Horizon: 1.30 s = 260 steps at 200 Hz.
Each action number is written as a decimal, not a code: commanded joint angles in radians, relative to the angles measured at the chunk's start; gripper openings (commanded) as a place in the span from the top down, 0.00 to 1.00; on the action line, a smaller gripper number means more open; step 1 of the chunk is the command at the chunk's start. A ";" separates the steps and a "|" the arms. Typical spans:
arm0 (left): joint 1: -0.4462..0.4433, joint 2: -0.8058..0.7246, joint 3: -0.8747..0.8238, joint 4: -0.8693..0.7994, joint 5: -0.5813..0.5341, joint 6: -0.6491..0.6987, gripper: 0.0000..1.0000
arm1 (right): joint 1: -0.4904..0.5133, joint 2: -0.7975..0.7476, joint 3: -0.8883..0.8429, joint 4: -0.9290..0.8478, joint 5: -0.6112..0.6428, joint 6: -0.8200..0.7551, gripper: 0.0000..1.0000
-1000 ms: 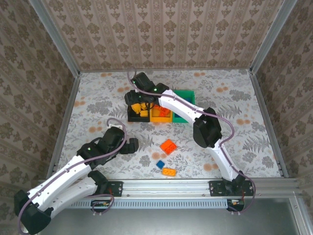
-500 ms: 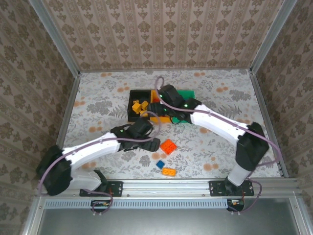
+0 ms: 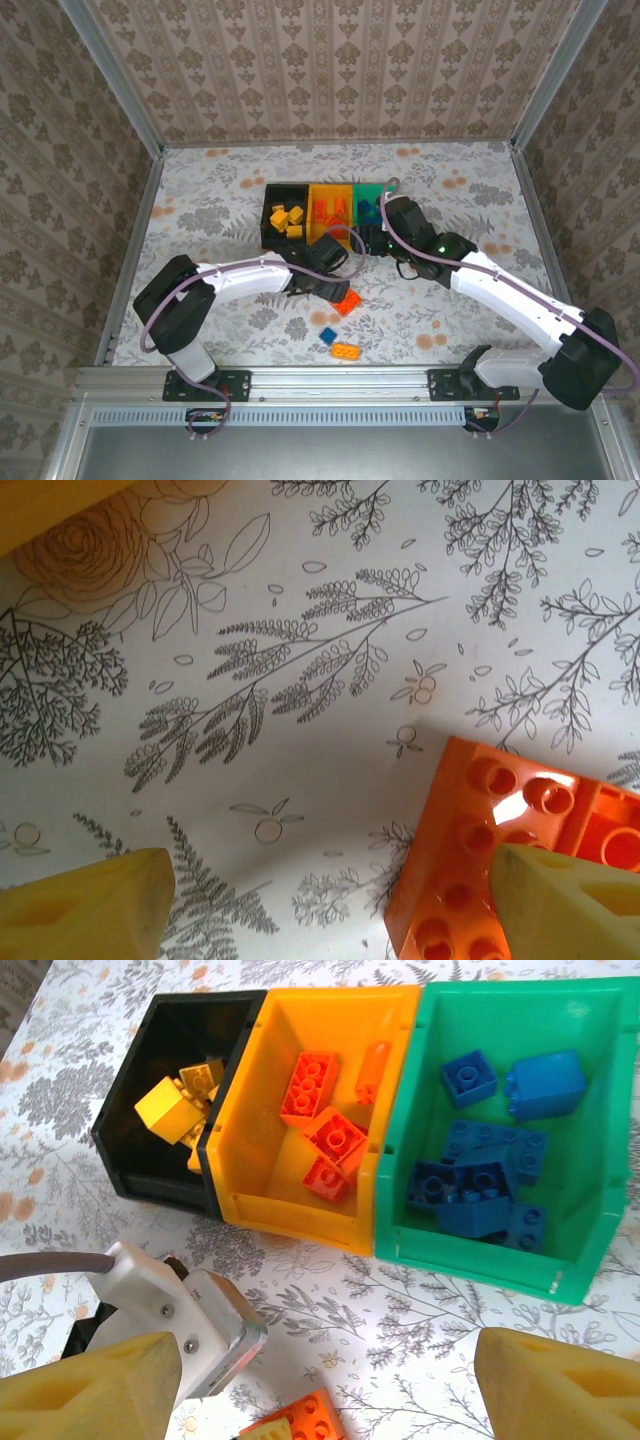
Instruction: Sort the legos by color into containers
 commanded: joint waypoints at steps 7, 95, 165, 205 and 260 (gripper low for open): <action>0.007 0.028 0.005 -0.029 -0.024 0.023 0.19 | -0.023 -0.056 -0.025 -0.018 0.029 0.006 0.21; 0.093 -0.154 -0.139 -0.158 -0.095 0.008 0.26 | -0.064 -0.065 -0.027 0.004 -0.009 0.016 0.21; 0.050 -0.162 -0.113 -0.059 0.070 -0.057 0.08 | -0.068 -0.051 -0.033 0.002 -0.015 0.018 0.21; 0.058 -0.080 -0.126 -0.023 0.031 -0.050 0.04 | -0.073 -0.054 -0.039 -0.001 -0.022 0.018 0.21; 0.061 -0.031 -0.136 0.012 0.029 -0.029 0.16 | -0.083 -0.074 -0.041 -0.008 -0.015 0.016 0.20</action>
